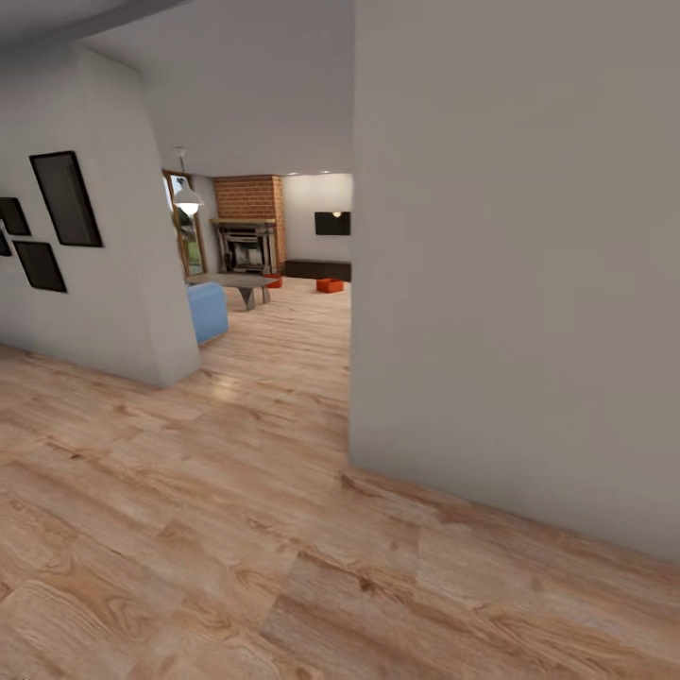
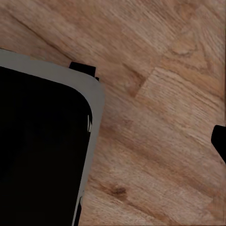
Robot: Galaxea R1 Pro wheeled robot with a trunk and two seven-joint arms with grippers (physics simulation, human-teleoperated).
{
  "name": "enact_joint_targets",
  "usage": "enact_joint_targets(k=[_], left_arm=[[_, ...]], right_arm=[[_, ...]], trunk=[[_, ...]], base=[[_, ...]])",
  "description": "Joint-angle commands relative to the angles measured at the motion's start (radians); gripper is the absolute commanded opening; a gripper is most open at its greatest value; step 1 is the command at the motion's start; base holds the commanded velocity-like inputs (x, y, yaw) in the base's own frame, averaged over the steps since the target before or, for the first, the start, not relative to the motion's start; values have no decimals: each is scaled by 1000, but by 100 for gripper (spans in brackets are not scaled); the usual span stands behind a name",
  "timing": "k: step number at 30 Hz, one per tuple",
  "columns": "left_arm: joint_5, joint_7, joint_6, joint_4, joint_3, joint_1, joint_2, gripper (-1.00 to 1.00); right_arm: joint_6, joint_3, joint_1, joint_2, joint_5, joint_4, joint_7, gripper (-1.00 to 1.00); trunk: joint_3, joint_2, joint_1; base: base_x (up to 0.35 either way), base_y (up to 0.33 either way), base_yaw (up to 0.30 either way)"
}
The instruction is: Move the two storage containers from the living room to the garage. In the garage, place one container on the floor and stack the other container on top of it (either order is fine).
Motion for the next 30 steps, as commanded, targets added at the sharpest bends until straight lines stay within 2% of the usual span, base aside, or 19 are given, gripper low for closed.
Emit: enact_joint_targets(k=[1,19,30], left_arm=[[0,1,0,-1,5,0,0,100],[0,1,3,-1,5,0,0,100],[0,1,2,-1,5,0,-2,100]], right_arm=[[-3,9,0,0,-10,0,-2,100],[-2,10,0,0,-10,0,-1,100],[-1,19,0,0,0,0,-2,100]], trunk=[[-1,0,1],[-1,0,1],[-1,0,1]], base=[[326,0,276],[326,0,269],[326,0,31]])
